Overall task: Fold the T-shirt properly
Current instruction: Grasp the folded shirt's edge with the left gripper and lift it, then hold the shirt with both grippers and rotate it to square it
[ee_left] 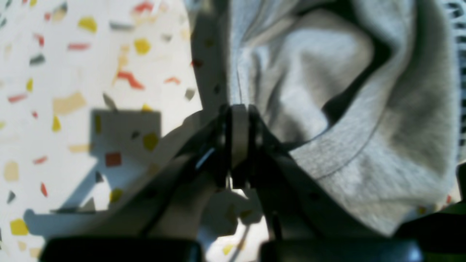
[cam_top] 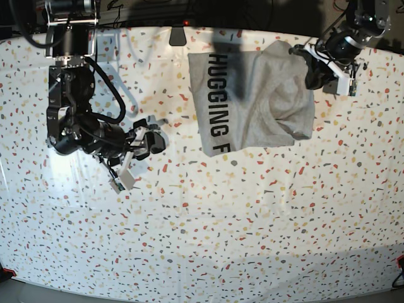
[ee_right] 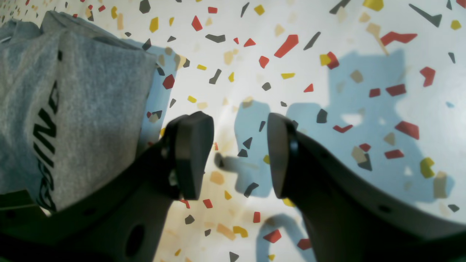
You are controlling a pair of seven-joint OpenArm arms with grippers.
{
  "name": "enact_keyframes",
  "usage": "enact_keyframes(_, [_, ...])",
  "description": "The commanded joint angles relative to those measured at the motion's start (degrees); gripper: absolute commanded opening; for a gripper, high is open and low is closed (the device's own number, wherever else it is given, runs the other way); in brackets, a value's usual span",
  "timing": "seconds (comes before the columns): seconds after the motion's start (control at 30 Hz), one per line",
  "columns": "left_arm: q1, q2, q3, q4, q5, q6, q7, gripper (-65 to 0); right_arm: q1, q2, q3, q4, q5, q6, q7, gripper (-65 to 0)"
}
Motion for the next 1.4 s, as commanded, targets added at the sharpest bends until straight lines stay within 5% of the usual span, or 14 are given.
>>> enact_keyframes(0.0, [0.0, -0.6, -0.3, 1.1, -0.9, -0.3, -1.6, -65.0, 1.3, 0.5, 0.3, 1.0, 0.9, 0.3, 0.9, -36.4])
enact_keyframes(0.17, [0.0, -1.0, -4.8, 1.6, -0.9, -0.3, -5.7, -65.0, 1.3, 0.5, 0.3, 1.0, 0.9, 0.3, 0.9, -36.4])
enact_keyframes(0.47, [0.3, -1.0, -10.4, 1.5, 5.0, -0.3, -2.6, -65.0, 1.3, 0.4, 0.3, 1.0, 0.9, 0.3, 0.8, -36.4])
enact_keyframes(0.6, [0.3, -1.0, -10.4, 1.5, 5.0, -0.3, -2.9, -42.1, 1.3, 0.4, 0.3, 1.0, 0.9, 0.3, 0.7, -36.4])
enact_keyframes(0.67, [0.3, -1.0, -10.5, 1.6, 5.0, -0.3, -3.7, -39.9, 1.3, 0.4, 0.3, 1.0, 1.4, 0.3, 0.7, -36.4])
enact_keyframes(0.77, [0.3, -1.9, -10.8, 1.6, 4.2, -0.1, -6.5, -40.0, 1.3, -0.1, 0.1, 1.0, 8.0, 0.3, 0.7, -36.9])
enact_keyframes(0.87, [0.3, -2.0, -12.8, 2.5, -0.9, -0.3, -7.0, -42.0, 2.0, -1.2, -0.9, 1.0, 12.9, 0.3, 0.7, -49.2])
enact_keyframes(0.97, [0.5, -2.0, -14.2, 3.5, -2.5, -1.4, -5.8, -59.1, 3.3, -3.6, -2.4, 1.0, 12.2, 0.3, 0.7, -65.0])
enact_keyframes(1.0, [0.5, -2.0, -14.2, 3.5, -2.6, -1.4, -4.8, -65.0, 3.7, -4.5, -3.0, 1.0, 11.3, 0.3, 0.7, -65.0])
enact_keyframes(1.37, [-2.0, -1.0, -14.0, -8.4, -1.7, -2.3, -2.3, -65.0, 5.4, -8.6, -10.1, 1.0, 6.1, 0.3, 0.9, -65.0])
